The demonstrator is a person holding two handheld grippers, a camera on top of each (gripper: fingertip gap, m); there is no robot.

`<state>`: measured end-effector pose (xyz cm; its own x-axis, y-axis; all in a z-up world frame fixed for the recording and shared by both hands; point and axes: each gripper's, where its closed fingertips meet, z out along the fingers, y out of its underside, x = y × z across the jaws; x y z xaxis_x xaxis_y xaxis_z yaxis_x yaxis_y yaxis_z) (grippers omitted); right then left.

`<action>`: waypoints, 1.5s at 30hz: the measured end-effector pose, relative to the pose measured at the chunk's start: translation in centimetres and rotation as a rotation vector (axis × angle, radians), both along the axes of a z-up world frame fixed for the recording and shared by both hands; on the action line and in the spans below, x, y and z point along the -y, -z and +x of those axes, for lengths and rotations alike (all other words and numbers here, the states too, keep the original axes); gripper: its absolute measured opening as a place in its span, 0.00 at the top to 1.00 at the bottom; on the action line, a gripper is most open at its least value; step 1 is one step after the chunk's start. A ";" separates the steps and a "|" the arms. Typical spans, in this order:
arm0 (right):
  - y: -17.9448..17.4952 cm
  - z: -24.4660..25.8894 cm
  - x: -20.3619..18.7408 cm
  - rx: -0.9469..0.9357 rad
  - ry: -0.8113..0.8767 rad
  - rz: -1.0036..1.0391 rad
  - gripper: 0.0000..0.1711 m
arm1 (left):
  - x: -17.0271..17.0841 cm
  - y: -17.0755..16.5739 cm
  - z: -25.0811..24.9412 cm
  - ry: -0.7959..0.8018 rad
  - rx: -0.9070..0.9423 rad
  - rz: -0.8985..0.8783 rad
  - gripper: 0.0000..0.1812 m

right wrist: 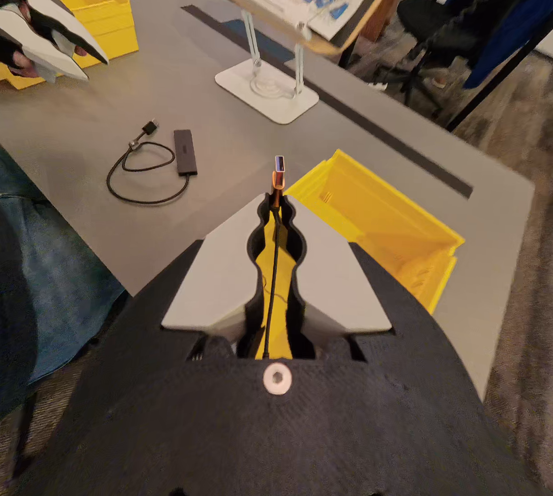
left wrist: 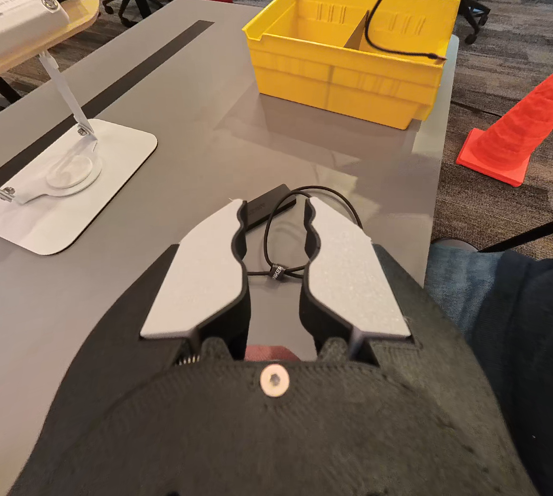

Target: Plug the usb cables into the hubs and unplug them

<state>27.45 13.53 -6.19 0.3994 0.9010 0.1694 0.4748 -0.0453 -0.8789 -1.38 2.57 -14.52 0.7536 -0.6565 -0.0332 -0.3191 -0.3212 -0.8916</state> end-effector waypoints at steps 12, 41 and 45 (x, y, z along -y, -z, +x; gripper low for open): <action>9.9 0.1 0.1 -0.110 -0.003 -0.362 0.97 | -0.1 1.8 0.1 0.001 -0.038 -0.031 0.80; 15.8 8.9 -5.2 0.623 0.499 -0.189 0.73 | -0.2 4.1 -0.6 -0.007 -0.169 -0.060 0.77; 7.9 4.5 -3.6 0.433 0.449 -0.004 0.80 | -0.5 3.9 -0.9 -0.022 -0.161 -0.055 0.77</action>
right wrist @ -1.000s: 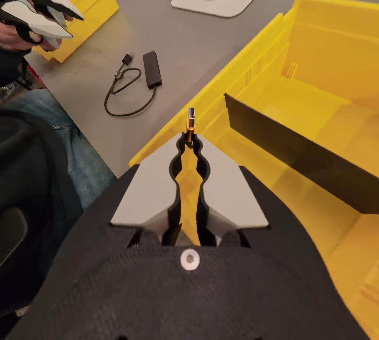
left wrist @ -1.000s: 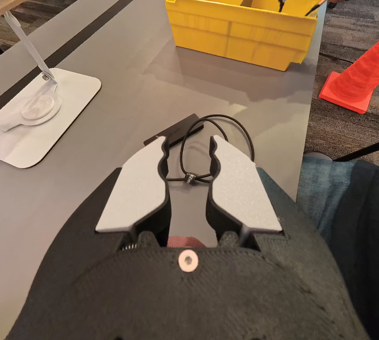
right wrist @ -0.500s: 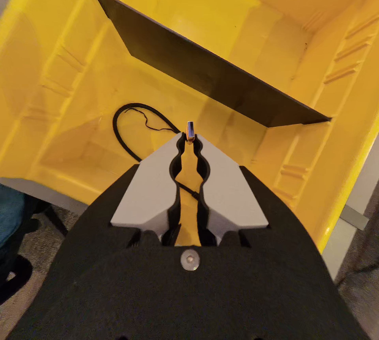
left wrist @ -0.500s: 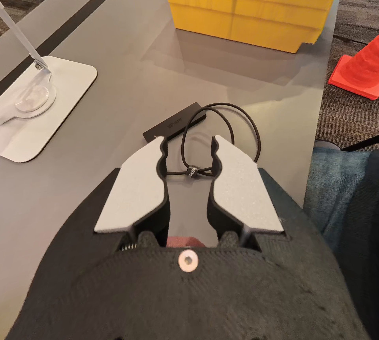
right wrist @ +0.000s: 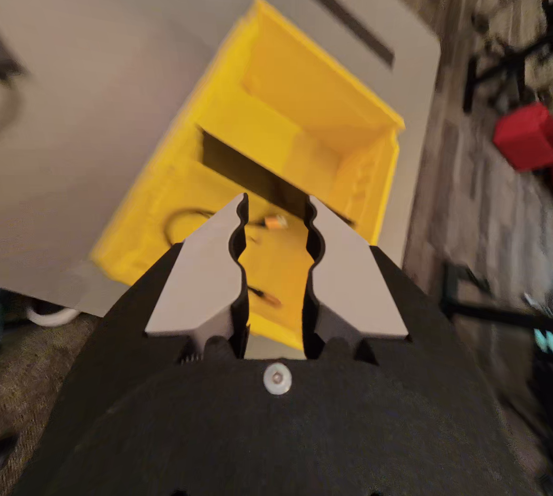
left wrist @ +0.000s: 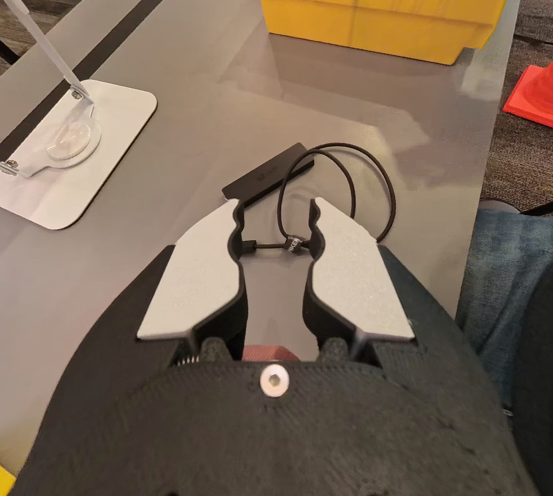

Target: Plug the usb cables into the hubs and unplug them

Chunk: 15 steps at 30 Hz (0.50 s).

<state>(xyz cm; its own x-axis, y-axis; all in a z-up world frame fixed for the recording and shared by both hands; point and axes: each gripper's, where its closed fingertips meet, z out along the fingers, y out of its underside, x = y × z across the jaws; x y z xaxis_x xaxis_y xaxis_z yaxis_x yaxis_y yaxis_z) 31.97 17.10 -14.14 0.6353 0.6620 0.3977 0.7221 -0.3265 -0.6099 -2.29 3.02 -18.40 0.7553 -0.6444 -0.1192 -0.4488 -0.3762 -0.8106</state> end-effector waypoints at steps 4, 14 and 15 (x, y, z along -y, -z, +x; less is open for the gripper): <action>-4.3 -11.8 6.1 -0.247 -0.323 -0.020 0.76 | -0.1 0.0 -0.1 -0.006 0.002 -0.002 0.77; 8.1 -29.0 9.4 -0.113 -0.565 -0.258 0.73 | 0.3 -0.4 -0.7 -0.012 -0.015 -0.001 0.77; 9.4 -29.5 8.8 -0.078 -0.558 -0.268 0.72 | 0.3 -0.4 -0.8 -0.013 -0.018 -0.001 0.77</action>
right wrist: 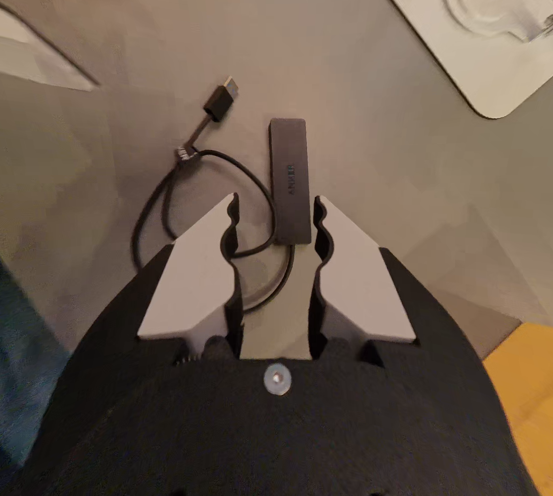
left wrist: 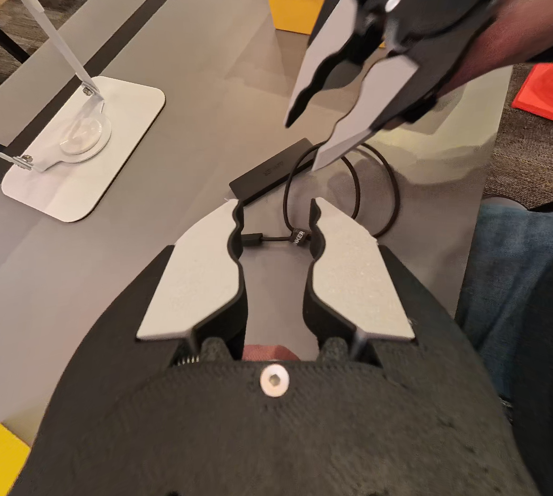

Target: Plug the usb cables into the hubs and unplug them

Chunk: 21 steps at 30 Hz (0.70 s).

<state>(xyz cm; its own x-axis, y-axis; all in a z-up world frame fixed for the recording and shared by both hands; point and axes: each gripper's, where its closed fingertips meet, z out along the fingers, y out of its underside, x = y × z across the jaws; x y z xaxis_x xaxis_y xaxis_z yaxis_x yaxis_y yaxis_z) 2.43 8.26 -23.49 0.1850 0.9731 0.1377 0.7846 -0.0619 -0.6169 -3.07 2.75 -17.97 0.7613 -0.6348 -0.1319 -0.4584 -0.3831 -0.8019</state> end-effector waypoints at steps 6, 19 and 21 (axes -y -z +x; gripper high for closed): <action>4.9 -0.8 -1.2 0.145 -0.025 -0.090 0.74 | -0.2 -0.1 -0.4 -0.010 0.004 -0.005 0.77; -0.1 -1.1 -1.4 -0.091 -0.013 -0.094 0.83 | -0.7 0.7 -0.9 -0.050 0.023 -0.016 0.77; -2.6 -0.8 -1.7 -0.125 -0.009 -0.054 0.83 | -0.8 0.2 -0.9 -0.057 0.032 -0.001 0.77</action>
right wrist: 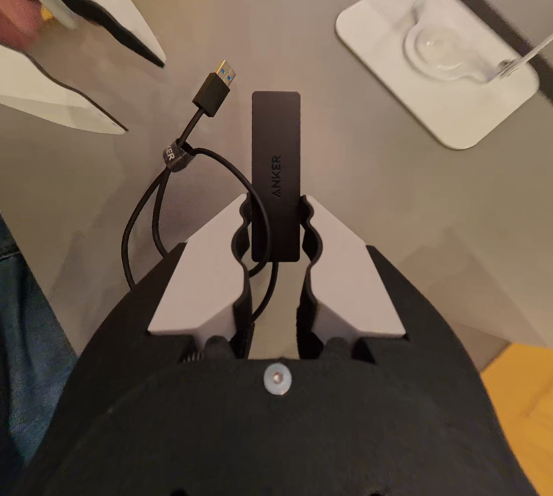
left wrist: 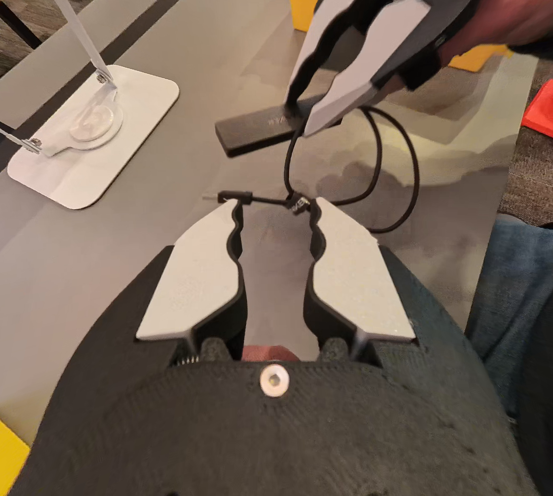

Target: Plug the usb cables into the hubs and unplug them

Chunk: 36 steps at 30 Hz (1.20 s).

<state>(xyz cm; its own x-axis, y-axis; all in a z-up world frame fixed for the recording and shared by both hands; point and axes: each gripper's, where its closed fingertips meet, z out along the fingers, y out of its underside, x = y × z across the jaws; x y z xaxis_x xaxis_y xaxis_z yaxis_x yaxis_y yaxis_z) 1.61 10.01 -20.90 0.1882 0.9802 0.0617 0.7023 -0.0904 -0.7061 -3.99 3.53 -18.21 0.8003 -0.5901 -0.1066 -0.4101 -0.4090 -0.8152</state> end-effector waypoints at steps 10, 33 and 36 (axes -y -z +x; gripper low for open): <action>-13.5 7.8 -6.5 -0.088 0.139 0.269 0.83 | -0.3 -2.7 -1.3 -0.053 0.050 0.116 0.78; -1.7 25.7 -20.6 0.475 -0.156 0.629 0.83 | -0.3 -1.7 -0.8 -0.042 0.028 0.105 0.78; 0.3 26.0 -20.7 0.543 -0.192 0.614 0.82 | -0.2 -1.7 -0.8 -0.036 0.031 0.102 0.78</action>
<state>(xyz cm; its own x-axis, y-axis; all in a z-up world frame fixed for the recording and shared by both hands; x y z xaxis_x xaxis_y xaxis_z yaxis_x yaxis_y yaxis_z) 27.65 30.68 -21.17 -0.1885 0.7551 0.6279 0.9227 0.3551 -0.1501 -4.83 3.75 -16.55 0.8247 -0.5481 -0.1396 -0.3707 -0.3374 -0.8653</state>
